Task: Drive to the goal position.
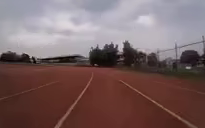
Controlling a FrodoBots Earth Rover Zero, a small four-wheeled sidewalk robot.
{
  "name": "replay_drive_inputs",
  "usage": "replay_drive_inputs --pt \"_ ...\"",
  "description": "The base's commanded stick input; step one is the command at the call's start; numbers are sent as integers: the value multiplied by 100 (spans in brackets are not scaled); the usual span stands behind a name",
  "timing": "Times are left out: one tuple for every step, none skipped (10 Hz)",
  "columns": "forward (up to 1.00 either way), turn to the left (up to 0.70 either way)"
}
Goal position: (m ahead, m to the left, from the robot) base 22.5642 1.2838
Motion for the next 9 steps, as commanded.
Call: replay_drive_inputs --pt "45 0" --pt "45 0" --pt "45 0" --pt "45 0" --pt "45 0" --pt "45 0" --pt "45 0" --pt "45 0" --pt "45 0"
